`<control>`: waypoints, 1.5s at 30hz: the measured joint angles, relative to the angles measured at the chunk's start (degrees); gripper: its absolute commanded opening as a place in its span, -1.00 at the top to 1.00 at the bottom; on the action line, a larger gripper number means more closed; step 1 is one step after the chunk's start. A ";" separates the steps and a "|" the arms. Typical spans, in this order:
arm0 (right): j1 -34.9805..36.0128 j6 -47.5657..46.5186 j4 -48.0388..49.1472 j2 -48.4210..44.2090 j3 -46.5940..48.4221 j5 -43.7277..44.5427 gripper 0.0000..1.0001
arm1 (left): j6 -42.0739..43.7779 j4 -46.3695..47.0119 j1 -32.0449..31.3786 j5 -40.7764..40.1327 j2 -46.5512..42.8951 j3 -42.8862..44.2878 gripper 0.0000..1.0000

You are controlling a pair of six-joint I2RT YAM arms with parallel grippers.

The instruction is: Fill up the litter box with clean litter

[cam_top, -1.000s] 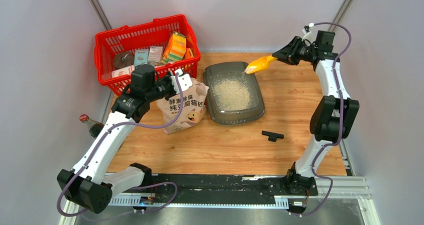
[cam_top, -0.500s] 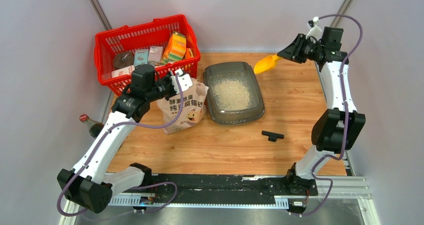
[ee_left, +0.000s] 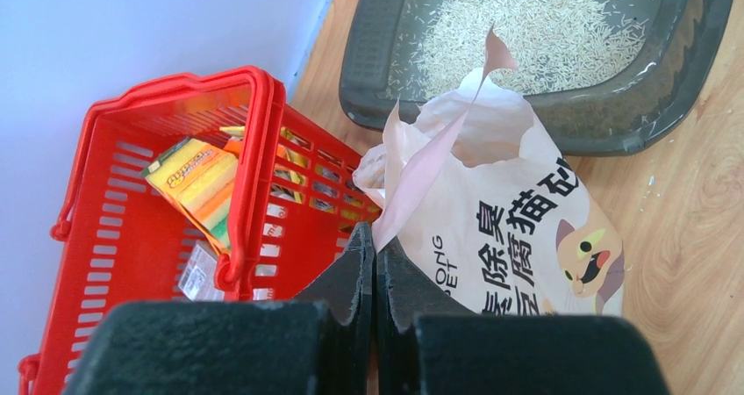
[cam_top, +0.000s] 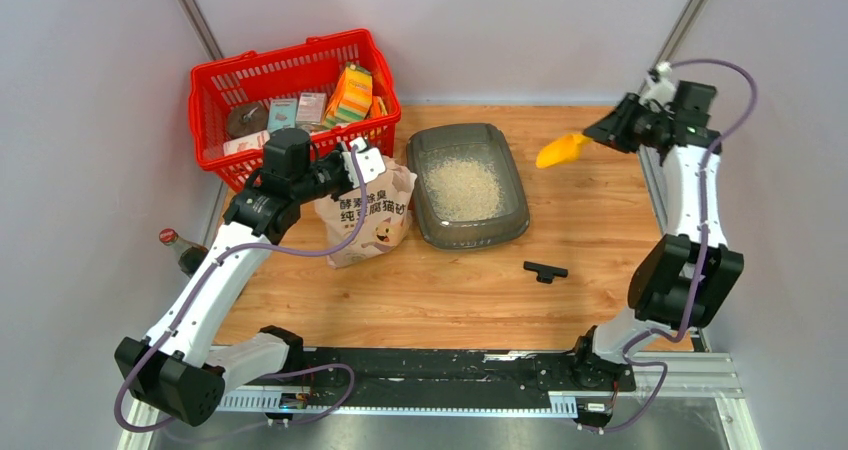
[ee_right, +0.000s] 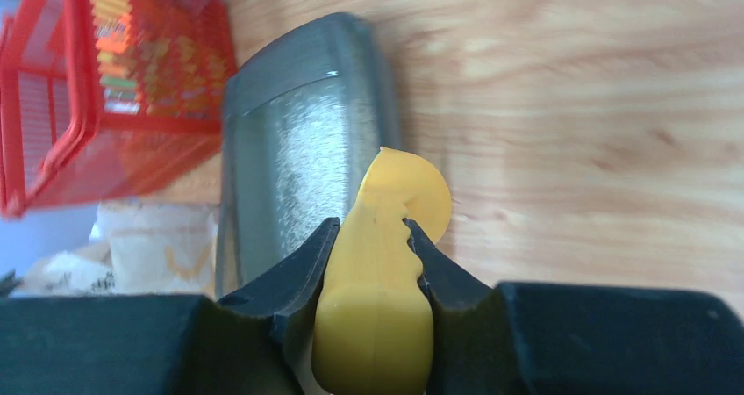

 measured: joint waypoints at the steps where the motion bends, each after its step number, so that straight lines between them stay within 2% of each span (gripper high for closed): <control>1: -2.45 0.96 0.31 -0.68 -1.66 0.04 1.00 | -0.02 0.00 0.00 0.15 0.02 0.00 1.00; 6: -13.03 4.57 1.07 -2.34 -12.22 -1.31 1.00 | -0.02 0.04 0.00 0.63 0.22 0.00 1.00; 9: -14.62 4.04 -0.59 -2.36 -17.66 -2.43 1.00 | -0.02 0.13 0.00 0.70 0.42 0.00 1.00; 12: -14.58 1.77 -3.69 -2.36 -21.64 -3.08 0.92 | -0.02 0.22 0.00 0.85 0.52 0.00 1.00; 15: -14.47 0.11 -5.31 -2.38 -25.31 -3.34 0.48 | -0.02 0.33 0.00 1.01 0.72 0.00 1.00; 16: -14.47 0.02 -5.55 -2.36 -26.18 -3.28 0.18 | -0.02 0.39 0.00 1.03 0.76 0.00 1.00; 19: -14.93 0.20 -6.25 -2.23 -27.52 -2.29 -0.19 | -0.04 0.39 0.00 1.07 0.79 0.00 1.00; 22: -15.93 0.26 -6.21 -1.90 -26.97 -1.18 -0.41 | -0.22 0.39 0.00 1.18 0.79 0.00 1.00; 28: -16.13 -3.21 -8.28 -1.29 -20.74 2.10 -0.60 | -1.79 0.35 0.00 1.22 0.35 0.00 1.00; 32: -10.19 -8.76 -8.46 -4.07 -16.28 3.30 -0.62 | -4.22 -0.22 0.00 1.31 -1.42 -0.59 1.00; 39: 14.91 -19.47 -2.93 -13.46 -15.98 -2.36 -0.66 | -6.95 -1.36 0.00 1.88 -5.27 -2.34 1.00; 45: 30.47 -25.29 5.31 -12.52 -16.24 -3.85 -0.68 | -7.43 -2.67 0.00 1.86 -7.93 -3.34 1.00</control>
